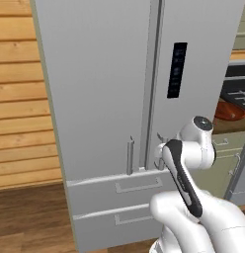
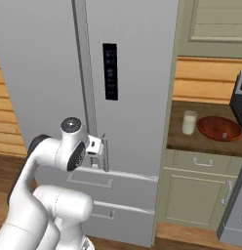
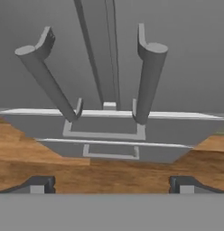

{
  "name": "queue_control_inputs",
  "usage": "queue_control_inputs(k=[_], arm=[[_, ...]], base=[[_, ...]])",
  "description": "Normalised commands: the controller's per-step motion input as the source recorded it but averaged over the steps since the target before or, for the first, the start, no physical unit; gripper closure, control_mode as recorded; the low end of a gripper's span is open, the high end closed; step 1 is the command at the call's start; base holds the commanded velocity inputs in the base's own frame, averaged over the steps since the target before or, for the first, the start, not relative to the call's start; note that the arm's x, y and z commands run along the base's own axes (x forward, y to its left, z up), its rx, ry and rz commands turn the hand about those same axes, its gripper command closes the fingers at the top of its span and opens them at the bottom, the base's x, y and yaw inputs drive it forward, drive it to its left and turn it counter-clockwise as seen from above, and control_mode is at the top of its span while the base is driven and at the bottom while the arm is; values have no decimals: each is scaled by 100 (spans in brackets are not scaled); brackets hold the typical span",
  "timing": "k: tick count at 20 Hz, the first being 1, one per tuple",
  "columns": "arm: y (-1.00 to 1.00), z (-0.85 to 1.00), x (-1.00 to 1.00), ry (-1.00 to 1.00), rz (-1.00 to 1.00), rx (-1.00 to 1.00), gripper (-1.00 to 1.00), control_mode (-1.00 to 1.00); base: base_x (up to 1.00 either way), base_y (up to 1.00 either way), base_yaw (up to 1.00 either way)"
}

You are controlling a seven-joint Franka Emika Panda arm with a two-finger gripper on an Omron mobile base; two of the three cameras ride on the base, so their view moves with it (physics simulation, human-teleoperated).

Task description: Grab a lemon wedge from the fridge and one ice cube from the ice bowl, and put them in the glass of lemonade.

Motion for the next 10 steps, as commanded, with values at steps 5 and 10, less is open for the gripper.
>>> queue_control_inputs(k=[5, 10], arm=[[-48, -12, 37, 0, 0, -12, -100, -100], [-24, -4, 42, 0, 0, -4, -100, -100]], base=[[0, 0, 0], [0, 0, 0]])
